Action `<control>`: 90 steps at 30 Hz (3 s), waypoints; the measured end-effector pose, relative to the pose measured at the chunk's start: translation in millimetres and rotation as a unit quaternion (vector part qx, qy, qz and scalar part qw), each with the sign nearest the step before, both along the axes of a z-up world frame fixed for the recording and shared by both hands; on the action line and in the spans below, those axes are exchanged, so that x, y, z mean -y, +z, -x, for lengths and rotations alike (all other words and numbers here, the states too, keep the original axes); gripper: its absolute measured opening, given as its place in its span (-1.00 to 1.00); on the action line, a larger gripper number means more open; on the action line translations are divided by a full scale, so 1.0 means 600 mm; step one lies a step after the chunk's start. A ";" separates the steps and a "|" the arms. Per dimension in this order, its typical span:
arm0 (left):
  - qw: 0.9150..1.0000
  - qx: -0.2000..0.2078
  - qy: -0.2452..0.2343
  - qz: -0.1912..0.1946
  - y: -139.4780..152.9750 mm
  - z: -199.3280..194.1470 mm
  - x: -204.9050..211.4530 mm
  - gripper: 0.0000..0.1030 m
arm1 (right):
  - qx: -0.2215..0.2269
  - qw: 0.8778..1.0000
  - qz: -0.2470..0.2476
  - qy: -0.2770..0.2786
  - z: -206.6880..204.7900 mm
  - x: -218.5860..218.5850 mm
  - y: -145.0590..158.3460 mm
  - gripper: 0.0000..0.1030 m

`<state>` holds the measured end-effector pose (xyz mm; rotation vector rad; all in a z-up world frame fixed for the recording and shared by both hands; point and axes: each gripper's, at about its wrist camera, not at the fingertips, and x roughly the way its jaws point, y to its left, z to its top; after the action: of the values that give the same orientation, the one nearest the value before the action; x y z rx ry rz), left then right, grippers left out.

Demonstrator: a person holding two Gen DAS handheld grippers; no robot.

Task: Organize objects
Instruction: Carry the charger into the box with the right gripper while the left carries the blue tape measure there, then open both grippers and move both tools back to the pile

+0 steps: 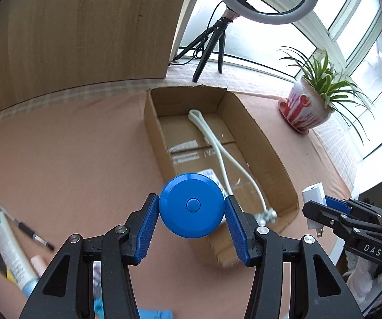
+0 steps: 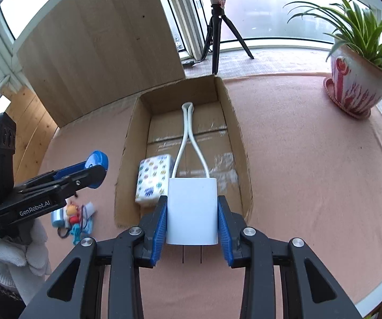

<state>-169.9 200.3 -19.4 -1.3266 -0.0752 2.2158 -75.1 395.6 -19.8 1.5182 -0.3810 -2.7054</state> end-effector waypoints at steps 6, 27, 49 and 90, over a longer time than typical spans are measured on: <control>1.000 0.013 0.012 0.004 -0.030 0.062 -0.054 0.05 | 0.000 1.000 -0.013 -0.003 0.064 -0.024 -0.023 -0.38; 0.999 0.021 0.024 0.008 -0.065 0.141 -0.109 0.16 | 0.010 1.000 -0.010 0.005 0.116 -0.033 -0.060 -0.09; 0.994 0.020 0.111 0.001 -0.013 0.022 0.159 0.16 | -0.019 0.995 0.013 0.098 0.040 0.094 -0.026 -0.09; 0.993 0.063 0.093 0.021 -0.110 -0.161 0.282 0.13 | 0.094 0.976 0.115 0.158 0.002 0.276 -0.147 -0.31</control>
<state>-73.3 31.1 -85.4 -1.5374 -0.2097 2.2949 -76.1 230.2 -107.7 1.6146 -0.3995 -2.2035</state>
